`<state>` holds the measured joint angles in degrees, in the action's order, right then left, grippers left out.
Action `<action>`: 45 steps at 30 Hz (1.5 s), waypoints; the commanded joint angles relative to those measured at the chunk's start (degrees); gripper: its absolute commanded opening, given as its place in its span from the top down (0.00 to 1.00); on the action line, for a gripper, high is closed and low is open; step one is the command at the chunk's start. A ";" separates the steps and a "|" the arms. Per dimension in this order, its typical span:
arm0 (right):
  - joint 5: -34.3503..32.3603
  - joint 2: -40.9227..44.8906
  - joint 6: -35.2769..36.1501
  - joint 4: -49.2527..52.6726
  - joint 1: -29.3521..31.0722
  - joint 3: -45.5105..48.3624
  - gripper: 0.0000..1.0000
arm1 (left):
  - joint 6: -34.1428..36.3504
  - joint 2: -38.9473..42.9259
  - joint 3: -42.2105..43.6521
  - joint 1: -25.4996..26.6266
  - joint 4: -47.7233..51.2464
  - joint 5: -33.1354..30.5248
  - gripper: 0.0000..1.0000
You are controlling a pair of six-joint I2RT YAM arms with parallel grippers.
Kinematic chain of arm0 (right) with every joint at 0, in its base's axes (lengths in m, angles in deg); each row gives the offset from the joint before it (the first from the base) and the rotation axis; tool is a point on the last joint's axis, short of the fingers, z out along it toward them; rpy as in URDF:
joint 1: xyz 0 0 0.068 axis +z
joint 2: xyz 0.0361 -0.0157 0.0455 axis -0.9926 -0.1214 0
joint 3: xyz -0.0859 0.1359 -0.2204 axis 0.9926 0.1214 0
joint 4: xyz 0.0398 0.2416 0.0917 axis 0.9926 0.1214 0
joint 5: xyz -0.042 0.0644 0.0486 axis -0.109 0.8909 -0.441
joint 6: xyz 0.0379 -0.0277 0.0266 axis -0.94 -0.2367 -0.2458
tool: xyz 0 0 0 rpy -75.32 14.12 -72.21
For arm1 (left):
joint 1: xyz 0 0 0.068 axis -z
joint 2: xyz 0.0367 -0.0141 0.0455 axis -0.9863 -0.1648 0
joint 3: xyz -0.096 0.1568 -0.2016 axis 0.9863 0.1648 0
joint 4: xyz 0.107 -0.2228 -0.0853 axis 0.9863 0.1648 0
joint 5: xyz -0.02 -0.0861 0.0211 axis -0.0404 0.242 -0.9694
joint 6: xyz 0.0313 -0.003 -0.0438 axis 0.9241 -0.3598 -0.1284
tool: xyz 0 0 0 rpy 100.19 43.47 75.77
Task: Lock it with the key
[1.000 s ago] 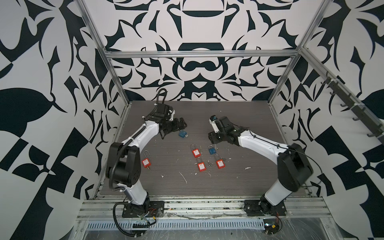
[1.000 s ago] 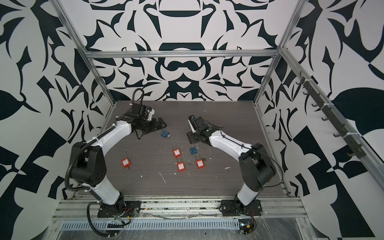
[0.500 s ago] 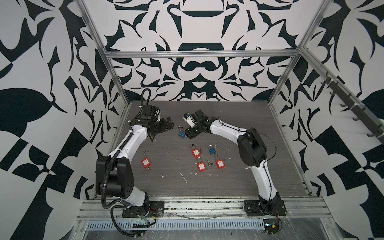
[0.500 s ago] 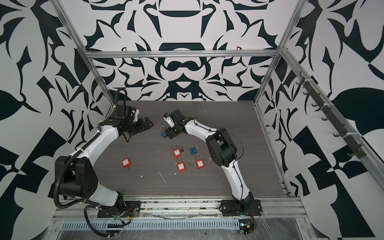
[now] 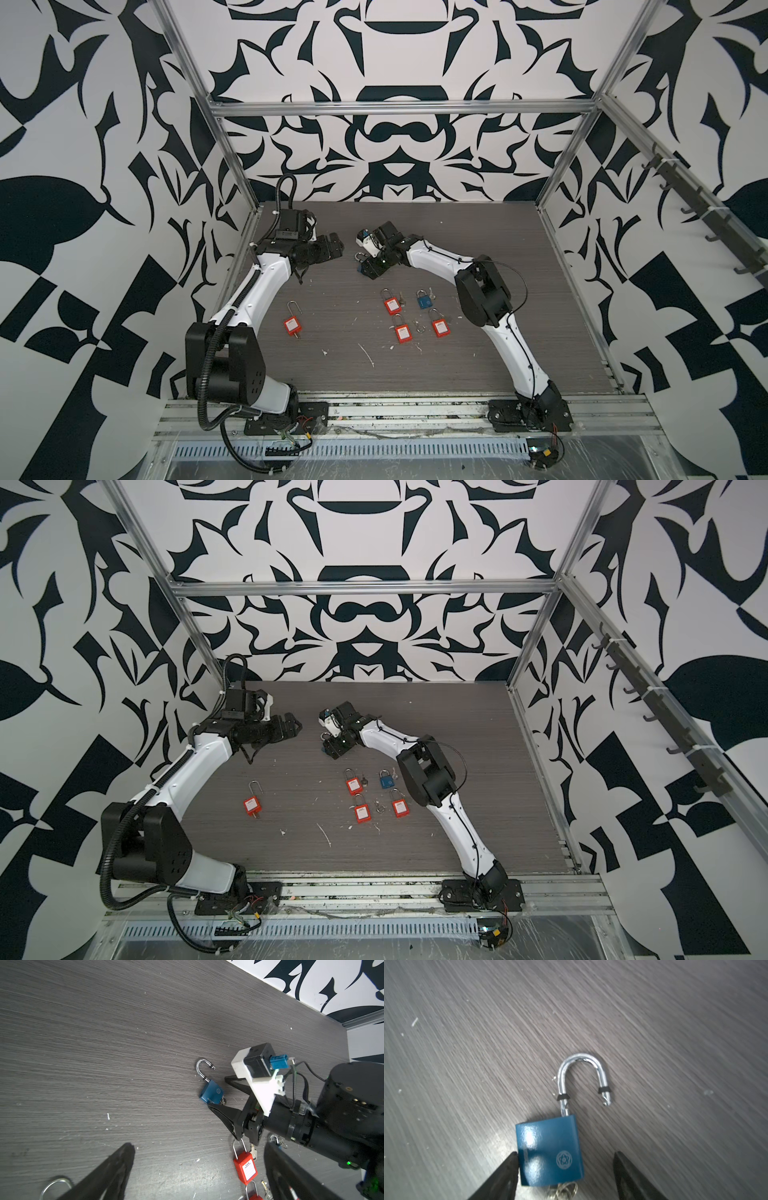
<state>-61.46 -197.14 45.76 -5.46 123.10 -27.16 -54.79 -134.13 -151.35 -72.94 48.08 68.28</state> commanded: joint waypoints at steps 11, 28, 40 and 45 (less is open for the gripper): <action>-5.50 -1.06 4.25 4.04 2.79 -1.69 0.31 | -1.07 2.24 2.66 -0.53 -0.14 -0.20 0.00; -4.79 10.80 9.48 -6.49 3.40 13.72 0.54 | 2.12 4.55 6.47 -0.52 -3.14 4.55 0.04; 3.24 29.93 19.61 -14.84 0.83 29.42 0.62 | 14.50 9.99 15.37 -0.54 -24.45 17.26 0.12; 18.08 37.74 21.79 -16.89 -3.56 37.84 0.65 | 23.27 11.78 21.24 -0.37 -33.85 25.49 0.22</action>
<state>-53.29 -164.22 64.92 -18.22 121.94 7.66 -37.94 -124.25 -132.29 -73.16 22.77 87.12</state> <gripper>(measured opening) 0.483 0.778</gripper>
